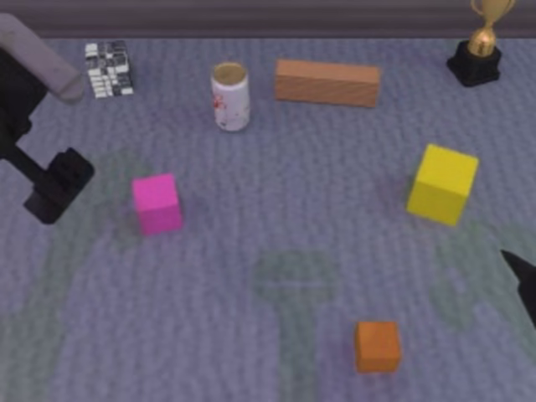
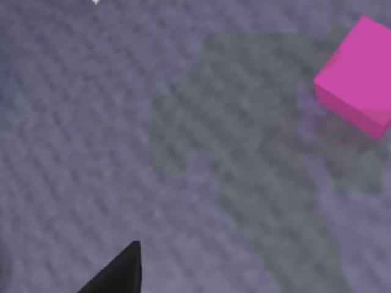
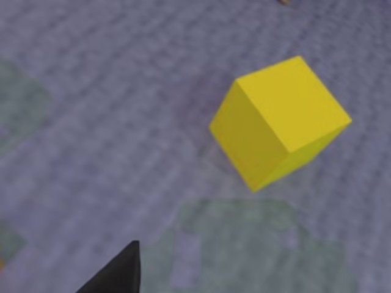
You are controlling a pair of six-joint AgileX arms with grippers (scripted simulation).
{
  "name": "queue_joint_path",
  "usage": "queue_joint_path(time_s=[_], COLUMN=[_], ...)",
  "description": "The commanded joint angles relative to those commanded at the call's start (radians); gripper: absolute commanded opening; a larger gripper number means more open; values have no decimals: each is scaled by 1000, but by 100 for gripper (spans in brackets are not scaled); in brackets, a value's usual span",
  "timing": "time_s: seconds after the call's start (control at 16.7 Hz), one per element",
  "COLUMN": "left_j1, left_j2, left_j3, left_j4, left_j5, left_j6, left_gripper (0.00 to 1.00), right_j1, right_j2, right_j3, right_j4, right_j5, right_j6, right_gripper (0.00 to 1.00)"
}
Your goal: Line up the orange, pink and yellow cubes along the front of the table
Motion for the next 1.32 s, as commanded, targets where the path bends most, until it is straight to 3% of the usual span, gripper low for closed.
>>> queue_joint_path(time_s=[0.36,0.66,1.32], left_j1=[-80,-122,-130], left_j2=[588,868,950], left_j3=[456,724,759], left_j4=[-315,-466,-456], left_j5=[-1,2,3], left_j6=[259,397,431], left_gripper=[100,100,100], right_j1=[-187,-275,-293], right_j2=[-458,-680,-738], right_j3=[-340,-500,-533], right_j4=[252,396,431], right_j5=[26,58,68], right_j6=[226,357,390], right_gripper=[100,100,100])
